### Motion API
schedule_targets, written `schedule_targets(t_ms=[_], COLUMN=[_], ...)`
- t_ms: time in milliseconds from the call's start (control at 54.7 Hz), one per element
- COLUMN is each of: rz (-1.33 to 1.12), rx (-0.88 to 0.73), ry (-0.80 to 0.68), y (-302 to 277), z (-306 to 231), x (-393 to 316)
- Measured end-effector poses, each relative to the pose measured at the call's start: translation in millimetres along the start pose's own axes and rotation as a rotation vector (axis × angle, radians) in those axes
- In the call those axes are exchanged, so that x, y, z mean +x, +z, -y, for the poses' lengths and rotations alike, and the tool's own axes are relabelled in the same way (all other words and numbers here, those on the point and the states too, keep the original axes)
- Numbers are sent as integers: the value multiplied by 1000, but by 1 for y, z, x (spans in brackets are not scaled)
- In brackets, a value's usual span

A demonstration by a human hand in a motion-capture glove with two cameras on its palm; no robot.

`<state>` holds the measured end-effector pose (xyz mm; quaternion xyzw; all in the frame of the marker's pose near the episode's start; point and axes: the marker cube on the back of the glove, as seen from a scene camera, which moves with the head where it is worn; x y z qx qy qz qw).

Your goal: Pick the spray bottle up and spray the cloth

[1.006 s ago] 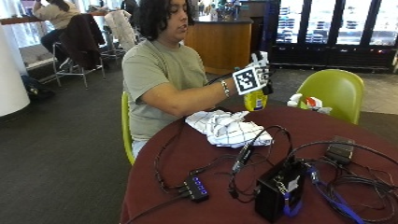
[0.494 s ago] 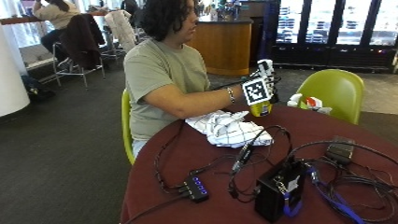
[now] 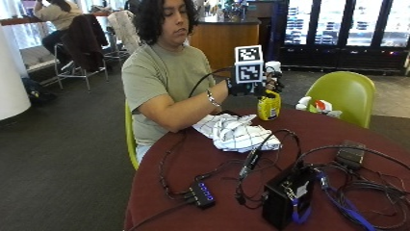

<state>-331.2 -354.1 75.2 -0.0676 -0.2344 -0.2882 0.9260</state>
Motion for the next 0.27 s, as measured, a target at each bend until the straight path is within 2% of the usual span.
schedule_targets(t_ms=[73, 274], rz=[-149, -199], rx=[-58, -16], ry=[67, 61], y=[-18, -40], z=[-16, -35], x=[6, 3])
